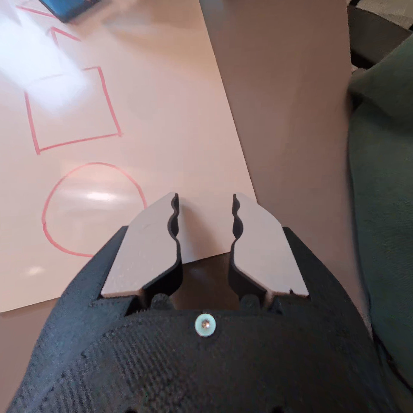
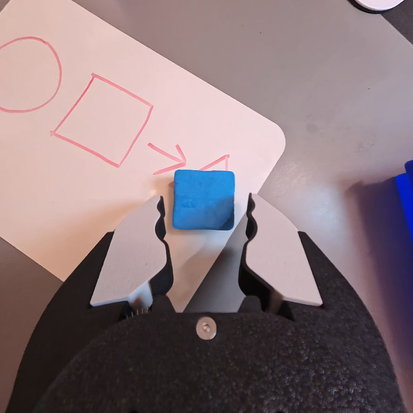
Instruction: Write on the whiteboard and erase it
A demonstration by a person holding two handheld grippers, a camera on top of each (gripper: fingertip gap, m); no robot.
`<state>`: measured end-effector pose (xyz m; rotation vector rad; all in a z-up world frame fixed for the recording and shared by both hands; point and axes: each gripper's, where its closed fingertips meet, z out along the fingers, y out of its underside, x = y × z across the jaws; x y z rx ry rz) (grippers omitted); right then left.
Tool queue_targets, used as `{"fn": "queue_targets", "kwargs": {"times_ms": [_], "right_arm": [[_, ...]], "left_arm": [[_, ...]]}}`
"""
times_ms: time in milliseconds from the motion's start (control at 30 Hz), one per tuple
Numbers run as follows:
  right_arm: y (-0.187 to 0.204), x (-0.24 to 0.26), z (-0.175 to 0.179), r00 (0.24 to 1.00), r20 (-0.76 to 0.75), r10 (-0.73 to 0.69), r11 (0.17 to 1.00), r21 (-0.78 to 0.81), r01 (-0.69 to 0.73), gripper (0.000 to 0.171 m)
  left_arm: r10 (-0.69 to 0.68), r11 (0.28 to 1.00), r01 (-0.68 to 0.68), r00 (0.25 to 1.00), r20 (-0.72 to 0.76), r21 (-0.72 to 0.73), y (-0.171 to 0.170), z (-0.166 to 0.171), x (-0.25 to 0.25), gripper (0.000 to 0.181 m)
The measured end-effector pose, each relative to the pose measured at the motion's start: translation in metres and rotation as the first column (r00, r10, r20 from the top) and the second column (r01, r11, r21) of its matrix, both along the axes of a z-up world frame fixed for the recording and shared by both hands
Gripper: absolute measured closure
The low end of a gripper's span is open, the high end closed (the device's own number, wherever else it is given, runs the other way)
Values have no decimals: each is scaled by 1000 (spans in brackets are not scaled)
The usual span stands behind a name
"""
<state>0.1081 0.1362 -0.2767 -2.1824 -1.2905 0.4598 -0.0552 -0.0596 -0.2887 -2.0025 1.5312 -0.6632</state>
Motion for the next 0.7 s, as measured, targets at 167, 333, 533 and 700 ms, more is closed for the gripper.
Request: {"fn": "queue_targets", "kwargs": {"times_ms": [167, 333, 533, 700], "right_arm": [[3, 0, -1, 1000, -12, 8, 1000, -15, -8, 120], [-4, 1, -2, 999, 26, 26, 999, -38, -25, 121], [-11, -23, -2, 996, 66, 65, 997, -40, -62, 121], [32, -2, -3, 995, 61, -83, 995, -59, 86, 121]], "left_arm": [[-95, 995, 95, 996, 0, 5, -15, -2, 0, 169], [-130, 991, 130, 991, -30, 9, -18, -5, -2, 181], [-149, 989, 149, 989, -26, 16, -16, -5, -3, 181], [-161, 987, 162, 987, -16, 24, -15, -5, -1, 181]]}}
